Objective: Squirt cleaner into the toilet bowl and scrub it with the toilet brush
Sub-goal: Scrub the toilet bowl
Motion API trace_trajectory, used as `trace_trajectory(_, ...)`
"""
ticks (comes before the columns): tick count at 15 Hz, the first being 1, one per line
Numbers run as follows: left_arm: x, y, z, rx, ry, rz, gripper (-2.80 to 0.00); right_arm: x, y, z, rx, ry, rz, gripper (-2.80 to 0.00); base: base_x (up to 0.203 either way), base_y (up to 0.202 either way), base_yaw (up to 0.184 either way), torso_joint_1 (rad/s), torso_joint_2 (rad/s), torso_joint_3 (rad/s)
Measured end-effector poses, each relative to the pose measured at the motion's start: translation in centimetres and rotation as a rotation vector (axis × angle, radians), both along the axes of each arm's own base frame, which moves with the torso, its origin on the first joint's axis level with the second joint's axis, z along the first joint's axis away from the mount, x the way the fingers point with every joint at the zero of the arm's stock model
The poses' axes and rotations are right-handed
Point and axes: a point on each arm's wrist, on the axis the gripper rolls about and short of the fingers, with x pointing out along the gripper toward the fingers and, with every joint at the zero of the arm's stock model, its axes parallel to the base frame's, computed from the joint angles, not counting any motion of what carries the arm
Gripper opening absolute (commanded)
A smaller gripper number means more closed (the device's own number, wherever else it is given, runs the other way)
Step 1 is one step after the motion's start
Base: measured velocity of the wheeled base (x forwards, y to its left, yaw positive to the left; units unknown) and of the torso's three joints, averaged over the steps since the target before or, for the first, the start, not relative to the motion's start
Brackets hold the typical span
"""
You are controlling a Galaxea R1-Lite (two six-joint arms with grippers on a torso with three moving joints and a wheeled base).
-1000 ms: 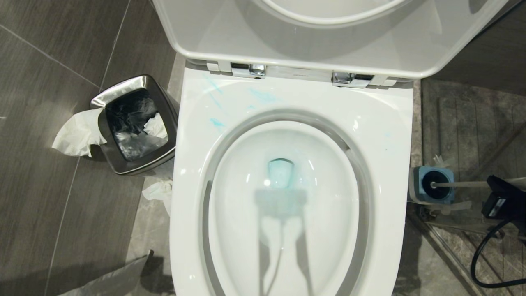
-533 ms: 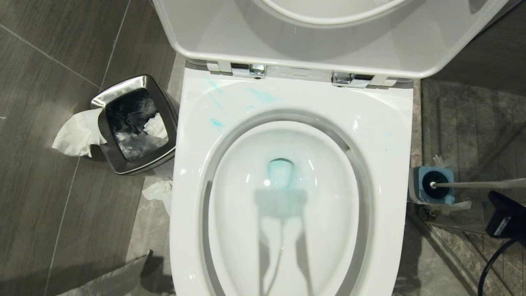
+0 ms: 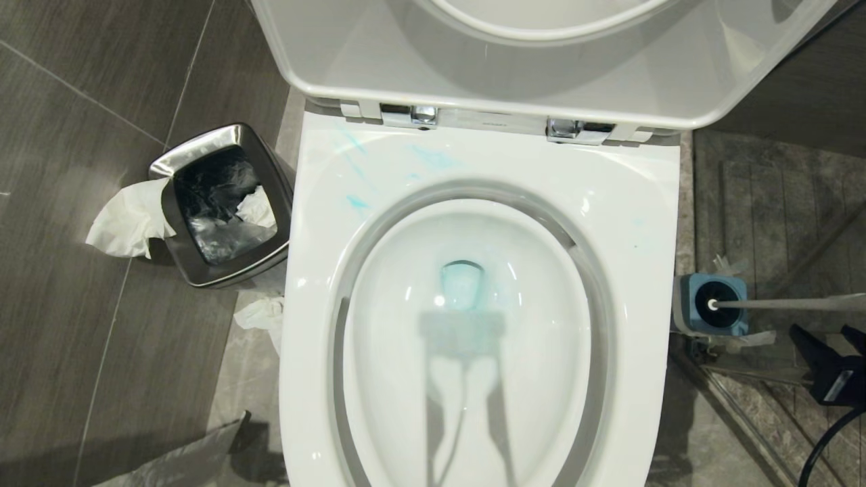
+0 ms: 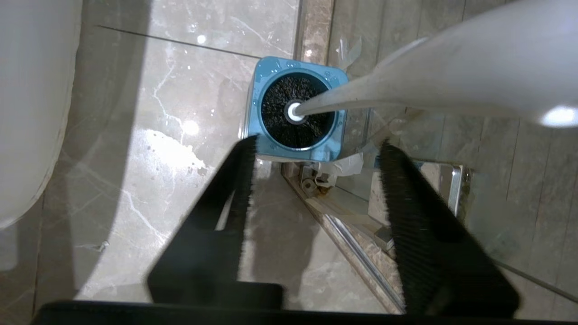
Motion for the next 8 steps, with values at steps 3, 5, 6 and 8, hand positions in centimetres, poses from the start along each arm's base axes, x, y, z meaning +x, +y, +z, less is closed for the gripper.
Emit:
trace_trajectory(3,0.00,0.00,0.00,0.000,0.000,0.000,-2.80,-0.08,0.01,-0.12,0.003,0.015,-0.005,0.00,0.000,0.000,0.000,0.000,0.00,0.000)
trace_trajectory(5,0.00,0.00,0.00,0.000,0.000,0.000,-2.80,-0.24,0.00,-0.31,0.007,0.039,-0.014,0.00,0.000,0.000,0.000,0.000,0.00,0.000)
trace_trajectory(6,0.00,0.00,0.00,0.000,0.000,0.000,-2.80,-0.23,-0.05,-0.30,0.007,0.040,-0.019,0.00,0.000,0.000,0.000,0.000,0.00,0.000)
trace_trajectory(8,0.00,0.00,0.00,0.000,0.000,0.000,-2.80,0.17,-0.30,-0.04,0.003,0.028,-0.032,0.00,0.000,0.000,0.000,0.000,0.00,0.000)
